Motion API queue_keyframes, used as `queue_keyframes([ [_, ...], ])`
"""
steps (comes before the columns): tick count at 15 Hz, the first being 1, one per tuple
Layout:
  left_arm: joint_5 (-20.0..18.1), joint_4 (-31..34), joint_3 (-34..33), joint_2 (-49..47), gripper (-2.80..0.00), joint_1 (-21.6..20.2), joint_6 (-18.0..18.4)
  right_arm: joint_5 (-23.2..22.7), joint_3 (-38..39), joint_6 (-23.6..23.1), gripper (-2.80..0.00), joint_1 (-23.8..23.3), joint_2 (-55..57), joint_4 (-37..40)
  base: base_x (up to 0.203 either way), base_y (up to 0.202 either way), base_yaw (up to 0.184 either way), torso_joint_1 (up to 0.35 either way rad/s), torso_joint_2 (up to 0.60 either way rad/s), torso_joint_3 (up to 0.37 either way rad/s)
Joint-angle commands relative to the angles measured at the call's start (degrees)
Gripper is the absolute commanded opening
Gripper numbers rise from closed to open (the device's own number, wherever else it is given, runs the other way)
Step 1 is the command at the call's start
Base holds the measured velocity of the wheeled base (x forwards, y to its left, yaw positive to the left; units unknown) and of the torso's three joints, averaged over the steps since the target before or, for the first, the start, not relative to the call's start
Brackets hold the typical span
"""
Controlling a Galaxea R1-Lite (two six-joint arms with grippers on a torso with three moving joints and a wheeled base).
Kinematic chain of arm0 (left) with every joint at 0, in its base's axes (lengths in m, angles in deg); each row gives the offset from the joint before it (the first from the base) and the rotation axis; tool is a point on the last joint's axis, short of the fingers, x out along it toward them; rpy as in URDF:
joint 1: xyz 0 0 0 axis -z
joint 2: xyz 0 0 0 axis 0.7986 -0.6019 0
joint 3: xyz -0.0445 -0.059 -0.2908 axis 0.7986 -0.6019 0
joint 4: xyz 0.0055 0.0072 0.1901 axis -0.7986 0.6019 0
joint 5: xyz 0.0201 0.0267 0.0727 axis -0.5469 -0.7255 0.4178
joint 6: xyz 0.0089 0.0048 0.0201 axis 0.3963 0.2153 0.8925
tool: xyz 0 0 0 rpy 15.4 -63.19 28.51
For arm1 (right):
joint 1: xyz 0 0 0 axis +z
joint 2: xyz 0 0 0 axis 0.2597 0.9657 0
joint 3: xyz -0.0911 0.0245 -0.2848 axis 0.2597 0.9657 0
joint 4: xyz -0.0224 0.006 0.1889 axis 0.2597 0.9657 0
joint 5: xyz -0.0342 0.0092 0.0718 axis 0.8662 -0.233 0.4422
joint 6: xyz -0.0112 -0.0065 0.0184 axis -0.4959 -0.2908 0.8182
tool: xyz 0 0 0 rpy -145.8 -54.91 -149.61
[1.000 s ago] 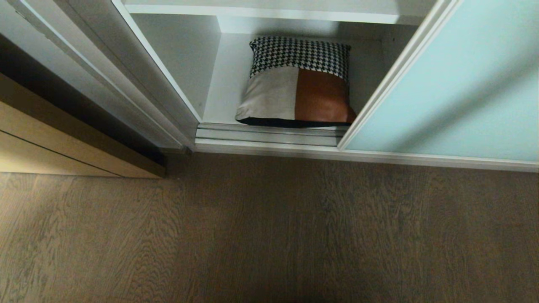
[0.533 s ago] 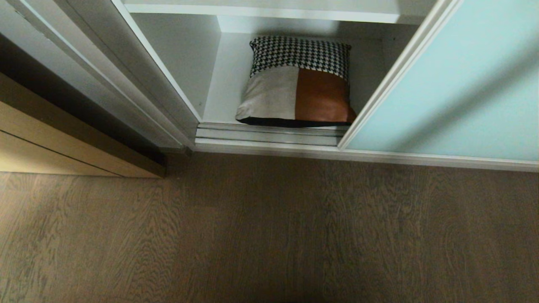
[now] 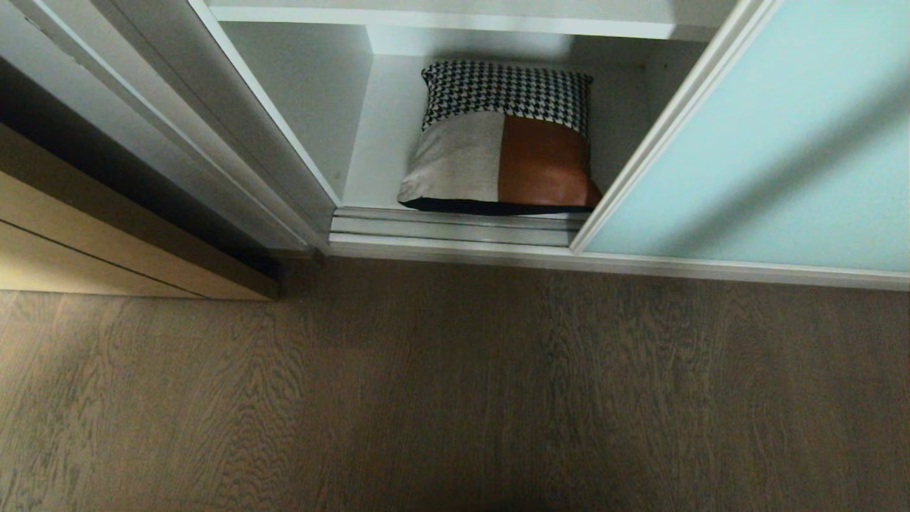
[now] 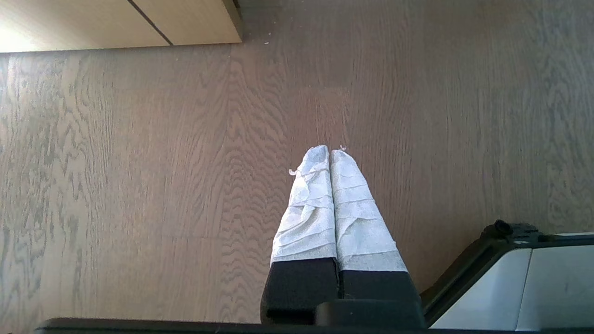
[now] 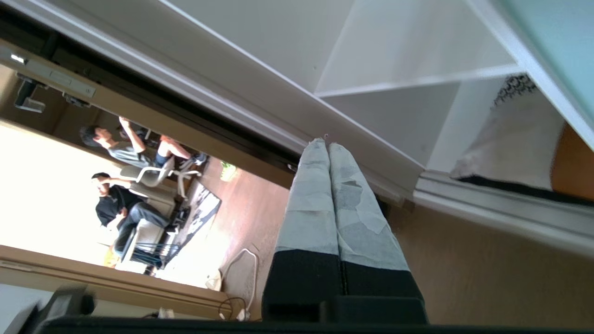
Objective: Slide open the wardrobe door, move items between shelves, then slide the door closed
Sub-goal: Open the door
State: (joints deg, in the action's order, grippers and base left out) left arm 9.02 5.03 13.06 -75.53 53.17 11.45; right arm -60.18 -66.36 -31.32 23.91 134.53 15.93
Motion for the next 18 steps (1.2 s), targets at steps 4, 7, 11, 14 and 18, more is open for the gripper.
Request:
queue_keyframes([
  [4, 0.0, 0.1, 0.0, -0.2, -2.80, 0.1, 0.0, 4.5, -9.6, 0.1, -2.80, 3.1, 11.3, -1.9, 0.000, 0.000, 0.000, 0.000, 0.00, 0.000],
  [7, 0.0, 0.0, 0.0, -0.2, -2.80, 0.0, 0.0, 9.3, -13.1, -2.5, -2.80, 6.7, 14.5, -1.7, 0.000, 0.000, 0.000, 0.000, 0.00, 0.000],
  [11, 0.0, 0.0, 0.0, -0.2, -2.80, 0.0, 0.0, 20.2, -15.3, -12.0, -2.80, 13.1, 18.0, -1.7, 0.000, 0.000, 0.000, 0.000, 0.00, 0.000],
  [14, 0.0, 0.1, 0.0, -0.2, -2.80, 0.0, 0.0, 24.5, -18.3, -16.4, -2.80, 14.9, 20.0, -1.8, 0.000, 0.000, 0.000, 0.000, 0.00, 0.000],
  [18, 0.0, 0.1, 0.0, -0.1, -2.80, 0.0, 0.0, 29.7, -24.5, -21.3, -2.80, 14.7, 24.0, -1.8, 0.000, 0.000, 0.000, 0.000, 0.00, 0.000],
])
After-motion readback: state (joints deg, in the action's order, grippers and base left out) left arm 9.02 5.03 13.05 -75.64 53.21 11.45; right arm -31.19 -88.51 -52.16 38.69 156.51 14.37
